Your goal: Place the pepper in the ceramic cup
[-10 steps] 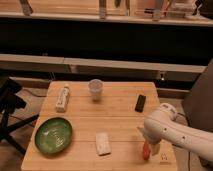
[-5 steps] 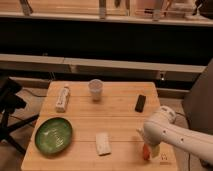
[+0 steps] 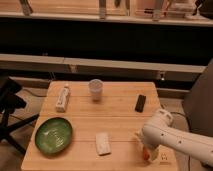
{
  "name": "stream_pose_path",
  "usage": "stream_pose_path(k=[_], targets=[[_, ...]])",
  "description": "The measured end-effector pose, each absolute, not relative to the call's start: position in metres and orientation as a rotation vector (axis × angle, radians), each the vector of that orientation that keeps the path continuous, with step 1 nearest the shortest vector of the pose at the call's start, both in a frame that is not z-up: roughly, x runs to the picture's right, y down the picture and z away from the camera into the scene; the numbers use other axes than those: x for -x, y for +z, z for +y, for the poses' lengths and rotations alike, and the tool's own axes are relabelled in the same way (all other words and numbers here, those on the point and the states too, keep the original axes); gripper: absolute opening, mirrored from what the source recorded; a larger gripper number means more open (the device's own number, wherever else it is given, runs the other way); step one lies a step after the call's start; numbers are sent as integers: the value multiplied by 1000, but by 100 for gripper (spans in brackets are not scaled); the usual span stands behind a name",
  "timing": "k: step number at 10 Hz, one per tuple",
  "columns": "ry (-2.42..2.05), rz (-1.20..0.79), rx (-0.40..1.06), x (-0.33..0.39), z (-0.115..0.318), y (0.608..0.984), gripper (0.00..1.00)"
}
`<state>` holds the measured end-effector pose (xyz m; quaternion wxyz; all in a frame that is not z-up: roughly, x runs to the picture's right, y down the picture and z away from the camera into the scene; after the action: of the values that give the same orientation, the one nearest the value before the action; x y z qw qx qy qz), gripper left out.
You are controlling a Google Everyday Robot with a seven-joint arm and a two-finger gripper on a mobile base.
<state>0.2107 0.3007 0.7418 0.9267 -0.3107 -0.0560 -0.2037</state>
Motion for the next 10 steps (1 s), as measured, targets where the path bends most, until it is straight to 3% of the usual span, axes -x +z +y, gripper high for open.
stream_pose_path(k=[10], targets=[[-451, -133, 665, -208, 314, 742, 80]])
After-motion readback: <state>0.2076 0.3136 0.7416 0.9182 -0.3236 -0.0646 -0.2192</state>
